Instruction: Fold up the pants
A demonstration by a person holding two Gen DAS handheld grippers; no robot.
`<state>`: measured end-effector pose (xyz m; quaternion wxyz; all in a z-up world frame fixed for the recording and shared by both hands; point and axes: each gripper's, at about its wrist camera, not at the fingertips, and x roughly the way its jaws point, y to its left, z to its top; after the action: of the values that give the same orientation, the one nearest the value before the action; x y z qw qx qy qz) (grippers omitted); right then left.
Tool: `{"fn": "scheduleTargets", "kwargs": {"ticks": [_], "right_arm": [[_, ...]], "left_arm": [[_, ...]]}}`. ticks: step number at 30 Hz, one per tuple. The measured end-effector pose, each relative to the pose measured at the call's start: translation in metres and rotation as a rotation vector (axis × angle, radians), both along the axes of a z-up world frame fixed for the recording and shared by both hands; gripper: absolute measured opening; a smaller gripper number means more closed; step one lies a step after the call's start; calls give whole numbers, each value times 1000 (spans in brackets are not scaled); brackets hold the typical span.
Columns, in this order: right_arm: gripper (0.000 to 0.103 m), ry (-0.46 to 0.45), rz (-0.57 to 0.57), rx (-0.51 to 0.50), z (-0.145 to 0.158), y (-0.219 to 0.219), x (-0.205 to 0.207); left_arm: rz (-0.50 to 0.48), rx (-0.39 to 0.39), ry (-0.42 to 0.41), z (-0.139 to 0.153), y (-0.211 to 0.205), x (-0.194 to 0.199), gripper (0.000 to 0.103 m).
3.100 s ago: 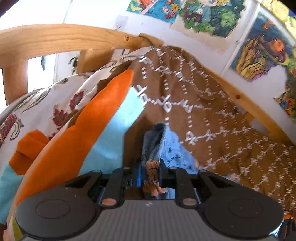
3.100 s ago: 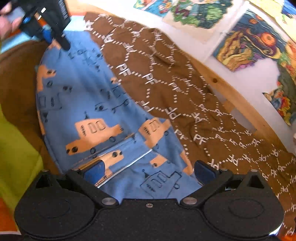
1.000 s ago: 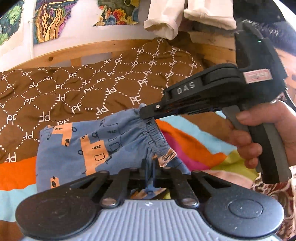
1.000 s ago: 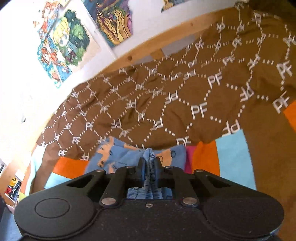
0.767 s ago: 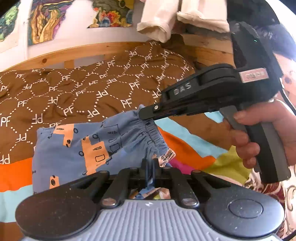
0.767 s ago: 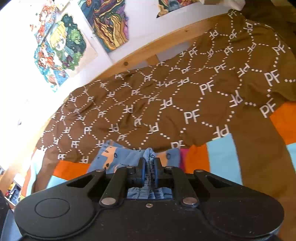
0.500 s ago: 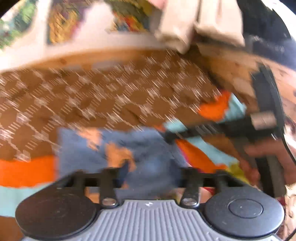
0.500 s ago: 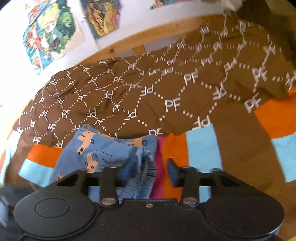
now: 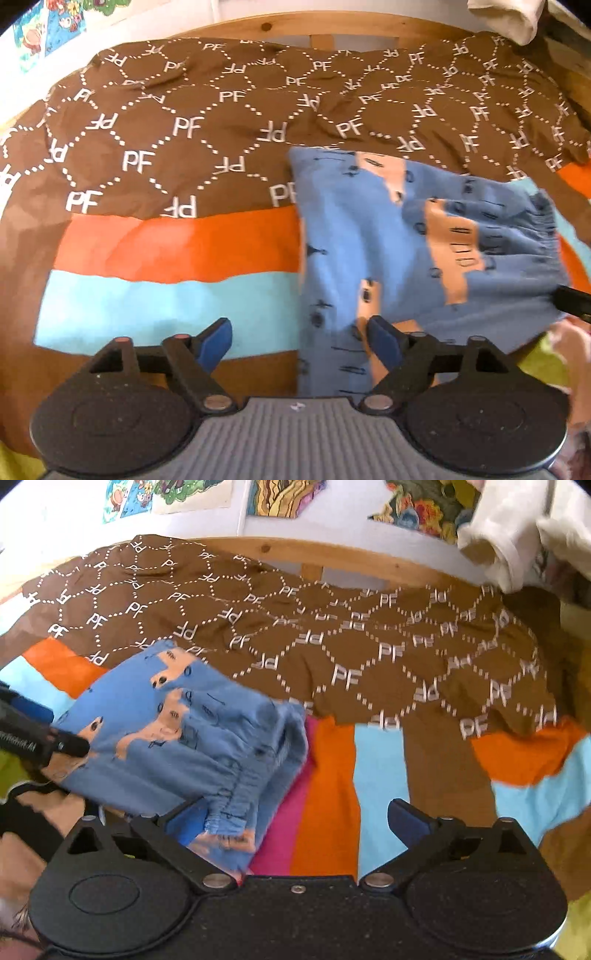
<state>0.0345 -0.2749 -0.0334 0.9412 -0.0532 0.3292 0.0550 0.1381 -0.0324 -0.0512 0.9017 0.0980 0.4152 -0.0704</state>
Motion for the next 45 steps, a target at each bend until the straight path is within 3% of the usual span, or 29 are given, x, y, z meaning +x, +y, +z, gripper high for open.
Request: {"fn": "scheduleTargets", "kwargs": {"ticks": [4, 7, 11, 15, 18, 21, 25, 29, 33, 38, 41, 45], "right_arm": [[102, -47, -7, 61, 12, -7, -9], [102, -120, -3, 33, 27, -9, -4], [102, -122, 7, 52, 32, -12, 33], [102, -88, -18, 1, 16, -6, 67], [102, -41, -59, -15, -1, -14, 81], [102, -26, -70, 44, -6, -26, 81], [102, -40, -63, 59, 4, -27, 70], [102, -85, -47, 37, 21, -16, 51], [102, -85, -17, 52, 28, -2, 27], [102, -46, 3, 10, 17, 14, 8], [102, 38, -22, -25, 1, 15, 10], [102, 70, -61, 46, -4, 7, 3]], "left_arm": [[29, -22, 12, 12, 4, 8, 87], [29, -42, -59, 29, -1, 15, 87], [-30, -22, -138, 40, -24, 43, 88], [-64, 106, -208, 26, -45, 78, 88], [-31, 200, -176, 3, -43, 105, 87], [-4, 130, -150, -4, -25, 113, 92], [16, 94, -147, 5, -14, 108, 91], [11, 31, -133, 24, -1, 84, 94], [-39, -60, -43, 32, 8, 54, 99], [-79, -59, 17, 20, 14, 21, 100], [-44, -40, 111, 3, 18, 21, 100], [0, -81, 143, 2, 29, 15, 102]]}}
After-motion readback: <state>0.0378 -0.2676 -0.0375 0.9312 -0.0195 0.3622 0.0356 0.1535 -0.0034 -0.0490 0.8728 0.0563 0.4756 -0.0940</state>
